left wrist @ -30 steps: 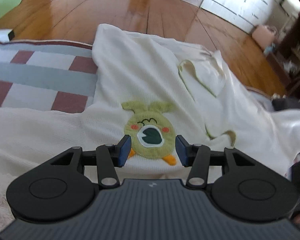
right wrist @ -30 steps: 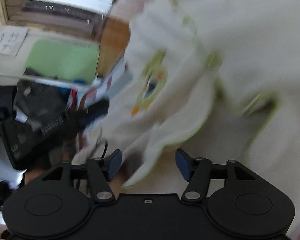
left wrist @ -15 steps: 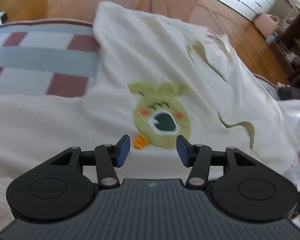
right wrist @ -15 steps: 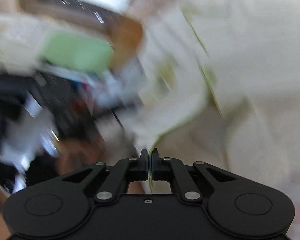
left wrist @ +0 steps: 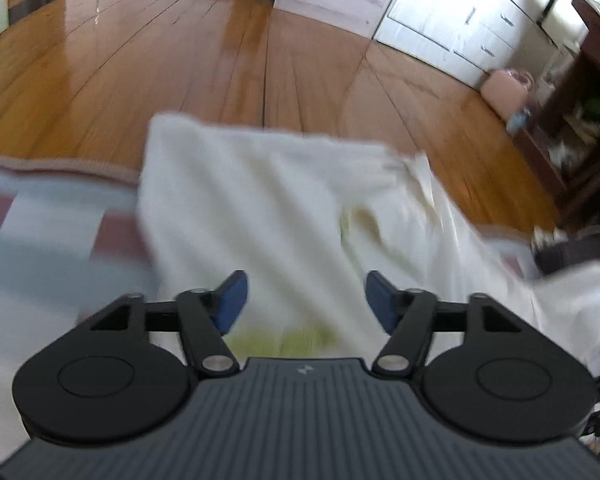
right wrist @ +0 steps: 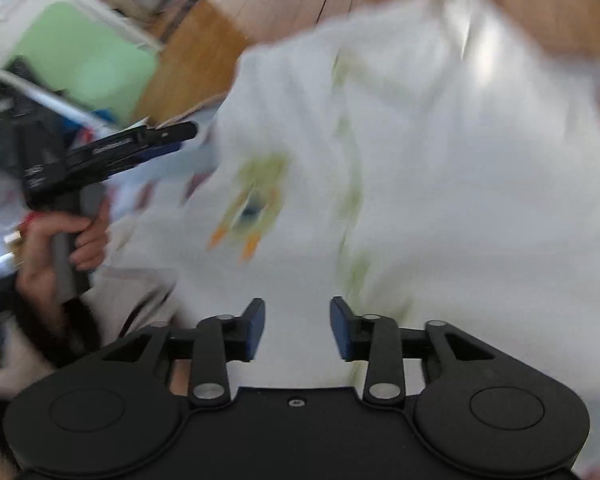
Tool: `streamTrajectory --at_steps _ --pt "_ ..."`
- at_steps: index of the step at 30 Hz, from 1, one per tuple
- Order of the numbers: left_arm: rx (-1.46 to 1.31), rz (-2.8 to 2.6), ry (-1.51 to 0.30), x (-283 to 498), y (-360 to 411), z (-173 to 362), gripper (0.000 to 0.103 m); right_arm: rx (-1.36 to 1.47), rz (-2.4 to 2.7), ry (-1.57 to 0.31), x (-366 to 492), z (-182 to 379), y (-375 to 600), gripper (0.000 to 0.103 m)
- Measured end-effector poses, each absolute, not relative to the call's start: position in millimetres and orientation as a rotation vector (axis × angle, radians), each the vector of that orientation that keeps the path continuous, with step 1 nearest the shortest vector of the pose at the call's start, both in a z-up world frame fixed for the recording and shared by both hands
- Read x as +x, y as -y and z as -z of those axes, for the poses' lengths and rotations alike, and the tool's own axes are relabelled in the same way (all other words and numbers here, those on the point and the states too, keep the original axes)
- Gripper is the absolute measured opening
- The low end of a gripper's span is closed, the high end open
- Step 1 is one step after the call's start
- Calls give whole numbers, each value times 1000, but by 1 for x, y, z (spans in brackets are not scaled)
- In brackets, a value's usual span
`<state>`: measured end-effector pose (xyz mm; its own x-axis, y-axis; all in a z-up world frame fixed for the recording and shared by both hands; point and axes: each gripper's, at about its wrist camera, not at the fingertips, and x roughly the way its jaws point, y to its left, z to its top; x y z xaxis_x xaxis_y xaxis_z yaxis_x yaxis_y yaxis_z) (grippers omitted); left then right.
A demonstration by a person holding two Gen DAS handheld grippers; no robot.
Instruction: Fold clothes
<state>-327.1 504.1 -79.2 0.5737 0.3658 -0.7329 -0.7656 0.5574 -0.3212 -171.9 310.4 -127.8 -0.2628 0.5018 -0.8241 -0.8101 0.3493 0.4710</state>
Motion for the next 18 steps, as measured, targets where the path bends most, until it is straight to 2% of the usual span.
streamTrajectory --at_steps 5,9,14,18 --pt "-576 -741 -608 -288 -549 115 66 -678 -1112 -1293 -127 100 -443 45" --pt "-682 -699 -600 -295 -568 158 65 -986 -1109 -1157 -106 107 -508 46" --pt "-712 -793 -555 -305 -585 169 65 -809 -945 -1209 -30 151 -540 46" --pt "-722 -816 -539 -306 -594 168 65 -846 -908 -1161 8 176 -546 46"
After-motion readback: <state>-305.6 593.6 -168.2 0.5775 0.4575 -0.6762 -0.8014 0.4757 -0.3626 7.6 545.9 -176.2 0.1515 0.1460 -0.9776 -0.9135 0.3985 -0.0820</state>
